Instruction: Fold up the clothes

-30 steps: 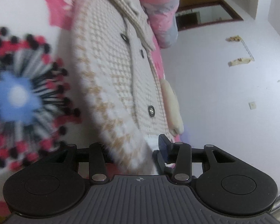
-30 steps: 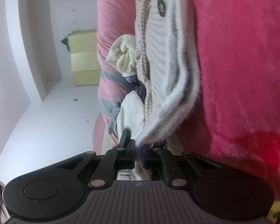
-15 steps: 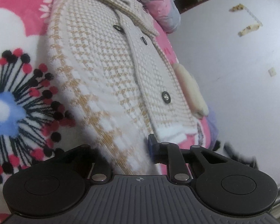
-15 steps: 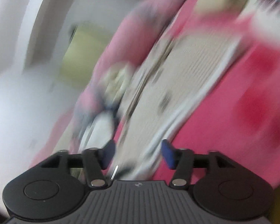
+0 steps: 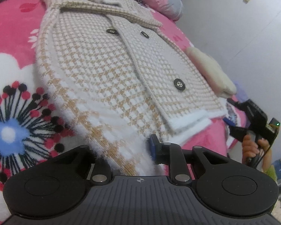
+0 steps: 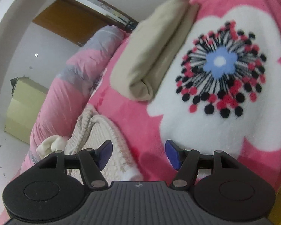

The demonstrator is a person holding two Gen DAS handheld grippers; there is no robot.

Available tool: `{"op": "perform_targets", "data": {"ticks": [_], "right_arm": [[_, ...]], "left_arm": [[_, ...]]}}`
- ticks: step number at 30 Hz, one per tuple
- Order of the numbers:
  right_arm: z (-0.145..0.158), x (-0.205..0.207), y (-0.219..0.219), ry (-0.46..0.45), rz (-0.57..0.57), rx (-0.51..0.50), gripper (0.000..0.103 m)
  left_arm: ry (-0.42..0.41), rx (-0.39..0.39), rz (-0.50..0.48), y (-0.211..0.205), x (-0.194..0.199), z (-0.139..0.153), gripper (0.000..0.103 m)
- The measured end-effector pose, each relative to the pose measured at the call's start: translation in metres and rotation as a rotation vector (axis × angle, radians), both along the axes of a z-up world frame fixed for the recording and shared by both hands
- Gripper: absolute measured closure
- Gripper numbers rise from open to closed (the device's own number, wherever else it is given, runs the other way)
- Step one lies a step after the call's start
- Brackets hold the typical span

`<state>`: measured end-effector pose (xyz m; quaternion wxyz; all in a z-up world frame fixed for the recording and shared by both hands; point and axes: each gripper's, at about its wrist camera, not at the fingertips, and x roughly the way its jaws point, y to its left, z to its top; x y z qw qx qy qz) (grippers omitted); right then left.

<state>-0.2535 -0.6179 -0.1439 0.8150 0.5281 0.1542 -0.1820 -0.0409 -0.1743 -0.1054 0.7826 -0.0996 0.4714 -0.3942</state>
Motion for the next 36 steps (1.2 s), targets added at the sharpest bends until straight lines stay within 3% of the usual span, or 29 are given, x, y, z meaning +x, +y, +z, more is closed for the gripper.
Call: {"op": "perform_targets", "data": {"ticks": [8,16,36], "right_arm": [[0.004,0.001,-0.004,-0.016,0.040,-0.001,0.036],[0.009,0.015,0.009,0.042,0.094,-0.003,0.036],[0.004,0.018,0.027,0.053,0.159,0.093,0.038]], "left_arm": [[-0.044,0.082,0.008,-0.012,-0.006,0.008,0.082],[-0.180,0.208,0.017,-0.027,-0.026,0.017,0.077],[-0.244,0.263,0.034,-0.032,-0.038,0.021,0.075]]}}
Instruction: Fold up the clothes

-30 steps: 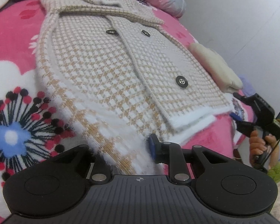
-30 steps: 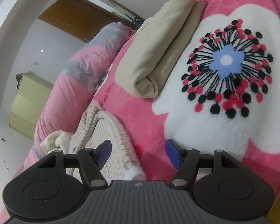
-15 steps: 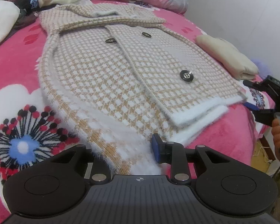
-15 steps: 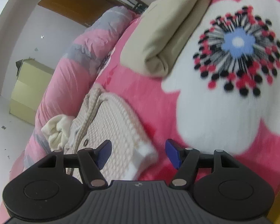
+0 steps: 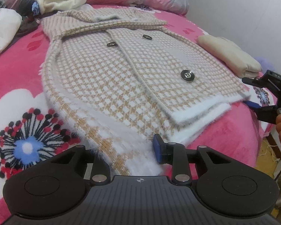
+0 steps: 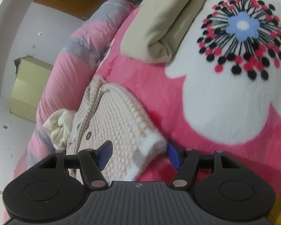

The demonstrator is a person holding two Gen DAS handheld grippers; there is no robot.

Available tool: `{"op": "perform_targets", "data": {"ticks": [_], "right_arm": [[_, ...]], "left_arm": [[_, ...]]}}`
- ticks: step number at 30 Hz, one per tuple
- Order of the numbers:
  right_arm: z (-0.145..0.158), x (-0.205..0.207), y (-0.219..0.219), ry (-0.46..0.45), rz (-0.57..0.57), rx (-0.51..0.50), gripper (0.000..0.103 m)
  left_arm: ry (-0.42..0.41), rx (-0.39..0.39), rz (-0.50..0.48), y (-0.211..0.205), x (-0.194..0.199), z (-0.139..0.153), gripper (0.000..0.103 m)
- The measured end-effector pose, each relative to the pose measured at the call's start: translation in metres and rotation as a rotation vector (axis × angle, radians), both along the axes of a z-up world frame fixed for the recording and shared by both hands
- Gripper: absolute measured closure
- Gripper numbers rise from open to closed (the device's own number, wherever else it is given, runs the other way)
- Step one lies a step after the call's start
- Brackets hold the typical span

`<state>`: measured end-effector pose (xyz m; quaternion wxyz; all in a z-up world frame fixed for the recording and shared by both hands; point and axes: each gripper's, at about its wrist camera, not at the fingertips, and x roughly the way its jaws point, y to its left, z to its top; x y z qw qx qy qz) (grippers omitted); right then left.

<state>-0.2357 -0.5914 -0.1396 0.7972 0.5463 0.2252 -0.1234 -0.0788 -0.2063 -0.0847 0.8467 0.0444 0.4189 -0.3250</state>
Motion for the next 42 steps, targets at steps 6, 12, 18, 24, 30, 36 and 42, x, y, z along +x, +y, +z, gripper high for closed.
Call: {"op": "perform_targets", "data": {"ticks": [6,12,18,24,30,36,42], "right_arm": [[-0.001,-0.003,0.010,-0.003,0.027,0.032,0.038],[-0.002,-0.005,0.021,-0.008,0.054,0.058,0.038],[0.000,-0.006,0.029,-0.017,0.079,0.085,0.037],[-0.002,-0.002,0.027,-0.068,0.069,0.127,0.039],[-0.017,0.001,0.021,-0.111,-0.033,0.191,0.044],[-0.020,0.001,0.031,-0.135,-0.039,0.160,0.048],[-0.030,0.007,0.017,-0.157,-0.094,0.210,0.056]], "left_arm": [[-0.015,0.009,0.001,0.000,-0.003,0.000,0.074],[-0.016,0.009,0.002,0.000,-0.004,0.000,0.074],[-0.016,0.007,0.001,0.000,-0.004,0.000,0.074],[0.017,-0.036,0.011,0.008,0.000,-0.003,0.073],[0.095,-0.133,0.027,0.022,0.011,-0.009,0.072],[0.183,-0.236,0.044,0.034,0.024,-0.015,0.073],[0.203,-0.262,0.045,0.035,0.029,-0.018,0.073]]}}
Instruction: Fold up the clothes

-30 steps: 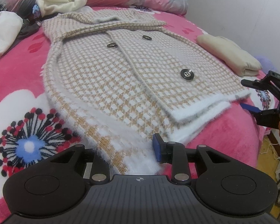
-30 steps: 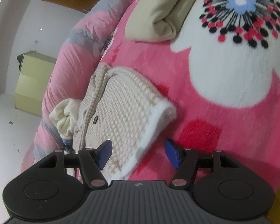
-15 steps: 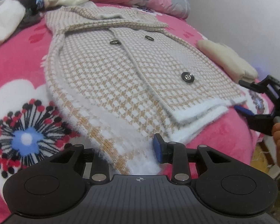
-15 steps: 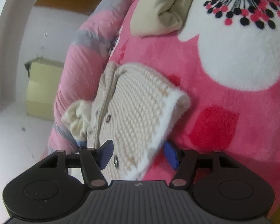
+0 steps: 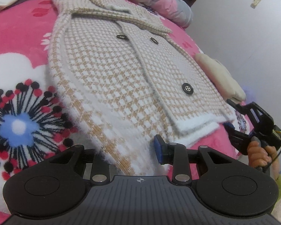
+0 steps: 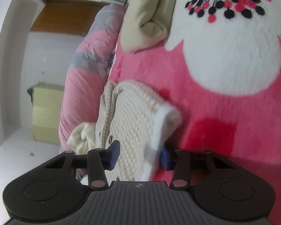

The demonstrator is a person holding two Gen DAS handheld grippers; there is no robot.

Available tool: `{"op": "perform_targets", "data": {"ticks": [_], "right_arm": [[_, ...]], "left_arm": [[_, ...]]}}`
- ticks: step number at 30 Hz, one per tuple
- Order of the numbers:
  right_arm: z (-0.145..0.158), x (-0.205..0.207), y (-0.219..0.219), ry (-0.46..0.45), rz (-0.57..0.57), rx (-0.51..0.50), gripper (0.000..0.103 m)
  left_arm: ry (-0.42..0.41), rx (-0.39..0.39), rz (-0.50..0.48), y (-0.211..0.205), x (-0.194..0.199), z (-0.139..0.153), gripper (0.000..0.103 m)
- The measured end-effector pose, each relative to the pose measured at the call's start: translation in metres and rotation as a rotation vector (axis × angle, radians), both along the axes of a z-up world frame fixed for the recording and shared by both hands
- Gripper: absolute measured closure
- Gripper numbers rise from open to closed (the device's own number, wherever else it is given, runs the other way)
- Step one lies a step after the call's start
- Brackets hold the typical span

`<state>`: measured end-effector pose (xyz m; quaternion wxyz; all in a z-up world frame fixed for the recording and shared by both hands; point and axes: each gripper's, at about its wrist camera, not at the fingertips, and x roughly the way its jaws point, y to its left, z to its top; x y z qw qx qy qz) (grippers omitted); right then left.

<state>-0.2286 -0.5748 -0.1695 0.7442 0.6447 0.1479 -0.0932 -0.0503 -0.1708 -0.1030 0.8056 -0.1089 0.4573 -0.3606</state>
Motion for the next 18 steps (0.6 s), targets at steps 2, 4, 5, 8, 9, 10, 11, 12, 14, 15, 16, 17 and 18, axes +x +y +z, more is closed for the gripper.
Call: {"op": "perform_targets", "data": {"ticks": [2,4,5,8,9,10,11,12,14,15,16,17,18], "right_arm": [[-0.001,0.003,0.001,-0.006,-0.004,-0.002,0.056],[-0.002,0.007,0.001,-0.012,-0.007,-0.004,0.056],[-0.001,0.008,0.003,-0.016,0.000,-0.008,0.056],[-0.001,0.007,0.005,-0.008,0.005,-0.018,0.067],[-0.002,0.007,0.005,-0.004,0.004,-0.022,0.071],[-0.002,0.007,0.005,0.000,0.003,-0.025,0.074],[-0.004,0.007,0.005,0.001,0.001,-0.020,0.079],[-0.006,0.007,0.004,-0.002,-0.001,-0.010,0.081],[-0.011,0.007,0.003,-0.007,-0.005,0.010,0.084],[-0.013,0.007,0.002,-0.010,-0.008,0.020,0.084],[-0.014,0.008,0.002,-0.020,-0.005,0.024,0.083],[-0.014,0.008,0.002,-0.039,0.000,0.029,0.083],[-0.014,0.008,0.003,-0.060,0.003,0.036,0.083]], "left_arm": [[0.005,-0.011,0.004,0.001,0.001,-0.001,0.073],[0.008,-0.020,0.007,0.002,0.002,-0.002,0.073],[0.010,-0.022,0.007,0.002,0.002,-0.003,0.073],[0.015,-0.030,0.008,0.002,0.003,-0.003,0.073],[0.016,-0.032,0.008,0.002,0.004,-0.004,0.073],[0.018,-0.035,0.009,0.002,0.004,-0.004,0.073],[0.020,-0.037,0.009,0.002,0.004,-0.004,0.073],[0.021,-0.040,0.009,0.002,0.005,-0.005,0.073],[0.025,-0.045,0.010,0.003,0.005,-0.005,0.073],[0.028,-0.047,0.008,0.003,0.005,-0.005,0.073],[0.032,-0.049,0.007,0.003,0.006,-0.006,0.073],[0.035,-0.051,0.006,0.003,0.006,-0.006,0.073],[0.039,-0.052,0.004,0.003,0.006,-0.006,0.073]]}}
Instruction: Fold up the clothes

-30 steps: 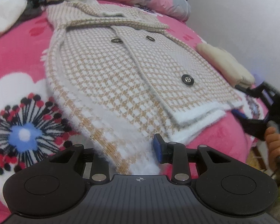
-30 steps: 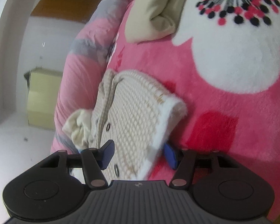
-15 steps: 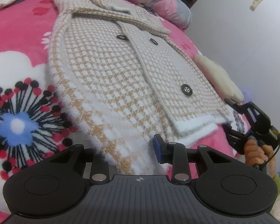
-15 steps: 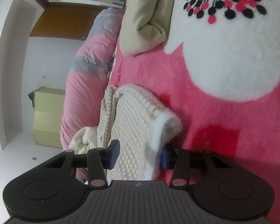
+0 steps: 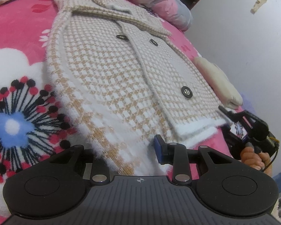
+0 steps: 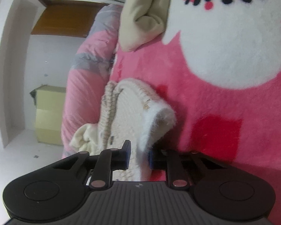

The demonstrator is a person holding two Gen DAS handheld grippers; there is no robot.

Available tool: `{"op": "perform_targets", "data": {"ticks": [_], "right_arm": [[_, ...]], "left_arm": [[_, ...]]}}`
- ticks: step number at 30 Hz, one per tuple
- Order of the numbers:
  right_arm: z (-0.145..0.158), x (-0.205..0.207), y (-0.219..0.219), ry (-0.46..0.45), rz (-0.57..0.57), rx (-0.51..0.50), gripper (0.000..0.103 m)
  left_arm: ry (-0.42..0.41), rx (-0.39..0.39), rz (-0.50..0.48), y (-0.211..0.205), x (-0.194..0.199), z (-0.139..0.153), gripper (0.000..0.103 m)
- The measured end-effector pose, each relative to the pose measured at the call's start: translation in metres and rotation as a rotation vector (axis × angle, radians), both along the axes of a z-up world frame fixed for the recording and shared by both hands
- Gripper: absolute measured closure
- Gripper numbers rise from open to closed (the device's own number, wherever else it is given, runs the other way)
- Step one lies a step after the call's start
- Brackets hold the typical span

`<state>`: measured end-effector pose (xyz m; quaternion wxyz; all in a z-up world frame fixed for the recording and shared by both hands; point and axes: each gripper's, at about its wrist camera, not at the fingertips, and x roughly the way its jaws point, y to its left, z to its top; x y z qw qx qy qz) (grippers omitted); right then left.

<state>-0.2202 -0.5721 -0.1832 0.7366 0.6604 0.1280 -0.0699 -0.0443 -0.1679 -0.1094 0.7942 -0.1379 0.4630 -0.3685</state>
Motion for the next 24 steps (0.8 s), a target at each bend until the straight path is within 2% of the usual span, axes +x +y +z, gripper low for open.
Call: {"op": "perform_targets", "data": {"ticks": [3,7,13,18,24], "right_arm": [[-0.001,0.004,0.002,-0.038,0.005,0.007,0.083],[-0.006,0.009,0.002,0.001,0.012,-0.005,0.087],[-0.007,0.011,-0.001,0.028,0.023,0.010,0.088],[-0.005,0.011,-0.001,0.062,0.053,-0.004,0.087],[-0.008,0.013,-0.006,0.063,0.072,0.041,0.087]], "left_arm": [[0.011,-0.006,-0.004,0.000,0.000,-0.001,0.073],[0.025,-0.013,-0.010,0.001,0.001,-0.002,0.073],[0.045,-0.024,-0.009,0.001,0.003,-0.004,0.071],[0.010,0.000,-0.032,-0.002,0.000,-0.001,0.072],[0.004,0.009,-0.040,-0.003,0.000,-0.002,0.072]]}}
